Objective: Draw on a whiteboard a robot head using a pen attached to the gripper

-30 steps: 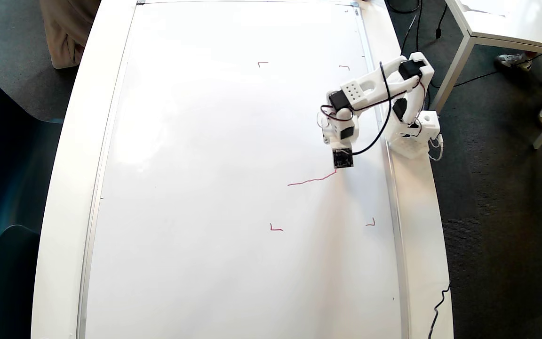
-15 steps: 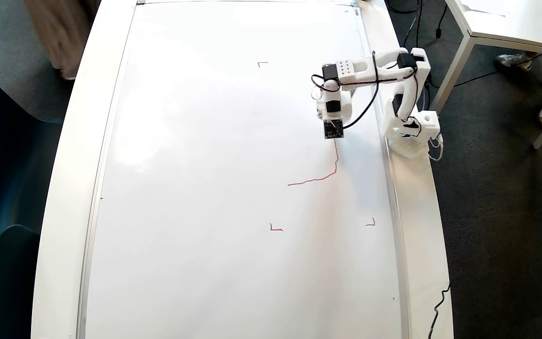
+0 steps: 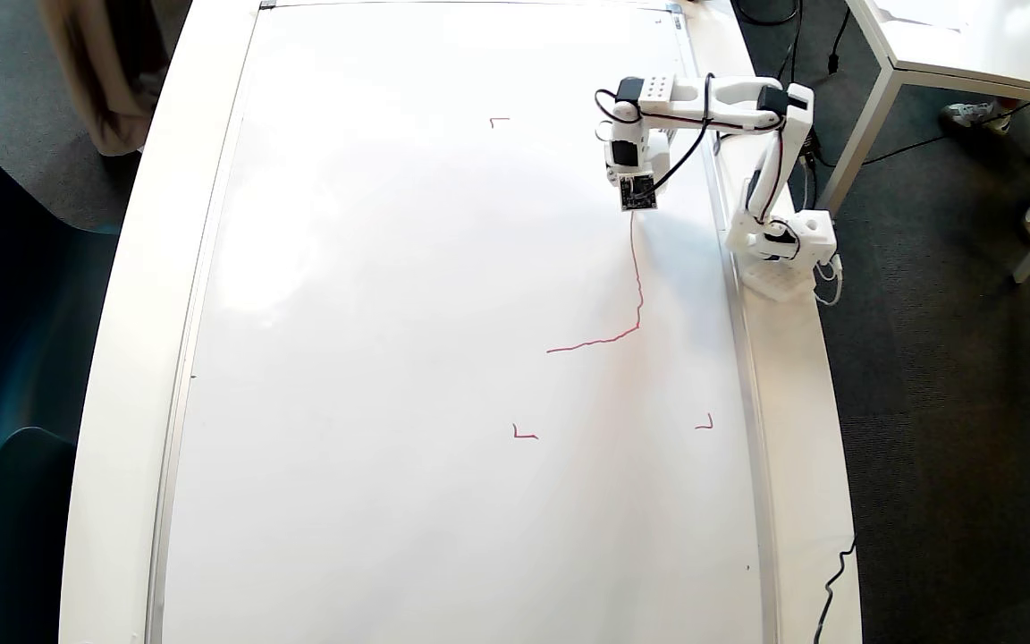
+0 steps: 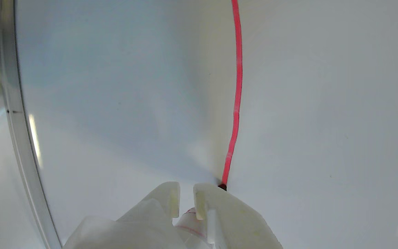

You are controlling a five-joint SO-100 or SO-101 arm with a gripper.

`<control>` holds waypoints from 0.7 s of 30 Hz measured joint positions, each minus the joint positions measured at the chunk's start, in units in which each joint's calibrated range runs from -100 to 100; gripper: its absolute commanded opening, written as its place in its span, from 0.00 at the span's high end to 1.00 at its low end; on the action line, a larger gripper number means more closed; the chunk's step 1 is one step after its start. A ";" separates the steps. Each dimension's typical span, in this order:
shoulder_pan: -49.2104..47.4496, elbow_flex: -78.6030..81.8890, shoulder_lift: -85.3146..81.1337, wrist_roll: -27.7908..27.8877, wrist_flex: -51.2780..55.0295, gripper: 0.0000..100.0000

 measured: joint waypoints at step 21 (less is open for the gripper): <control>2.94 -22.29 14.65 3.01 0.08 0.99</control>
